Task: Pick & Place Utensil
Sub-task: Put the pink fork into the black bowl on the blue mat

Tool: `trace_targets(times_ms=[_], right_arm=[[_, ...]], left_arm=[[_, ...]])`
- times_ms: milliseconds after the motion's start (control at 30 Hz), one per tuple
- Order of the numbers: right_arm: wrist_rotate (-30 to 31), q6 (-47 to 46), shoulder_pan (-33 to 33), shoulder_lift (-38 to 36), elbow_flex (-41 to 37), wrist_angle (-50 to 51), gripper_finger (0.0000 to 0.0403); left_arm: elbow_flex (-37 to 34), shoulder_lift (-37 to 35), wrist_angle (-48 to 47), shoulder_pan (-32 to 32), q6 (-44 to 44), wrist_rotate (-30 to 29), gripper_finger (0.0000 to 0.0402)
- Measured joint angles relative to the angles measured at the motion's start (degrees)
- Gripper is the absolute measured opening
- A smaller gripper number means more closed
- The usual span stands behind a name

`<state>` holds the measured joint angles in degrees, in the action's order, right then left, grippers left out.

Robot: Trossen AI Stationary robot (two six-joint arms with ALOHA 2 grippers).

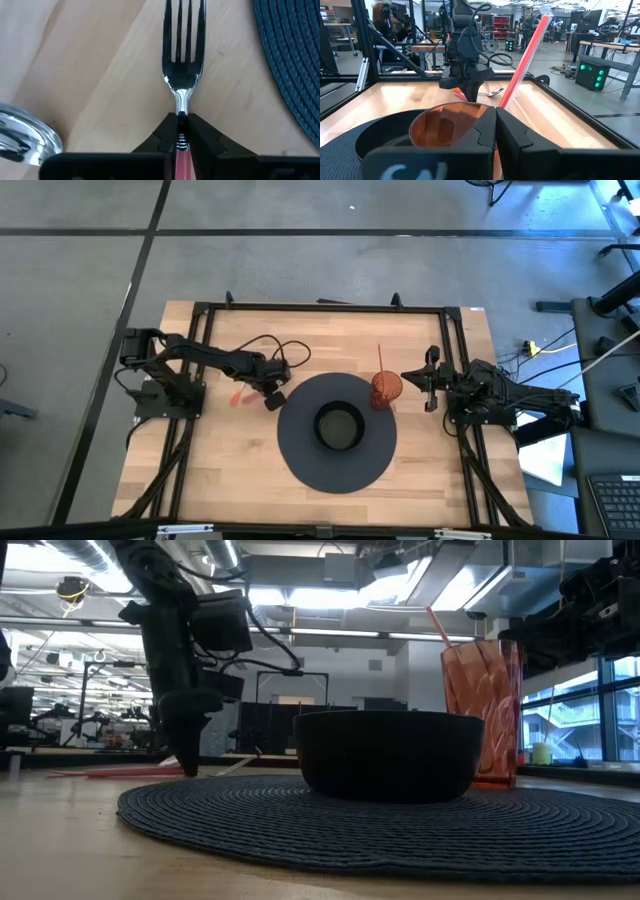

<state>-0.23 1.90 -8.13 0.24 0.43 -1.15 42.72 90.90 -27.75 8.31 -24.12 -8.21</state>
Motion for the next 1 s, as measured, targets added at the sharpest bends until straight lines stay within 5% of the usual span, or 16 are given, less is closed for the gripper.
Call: trace_targets(times_ms=[667,1000], right_arm=[[0.00,0.04,0.01,0.03,0.00,0.00,0.0011],[0.04,0.06,0.01,0.03,0.00,0.00,0.0011]], left_arm=[[17.11,0.14,-7.47,-12.57,8.38,-12.75,0.0019],[31.06,1.36,-13.04,-19.46,14.73,-19.16,0.0019]])
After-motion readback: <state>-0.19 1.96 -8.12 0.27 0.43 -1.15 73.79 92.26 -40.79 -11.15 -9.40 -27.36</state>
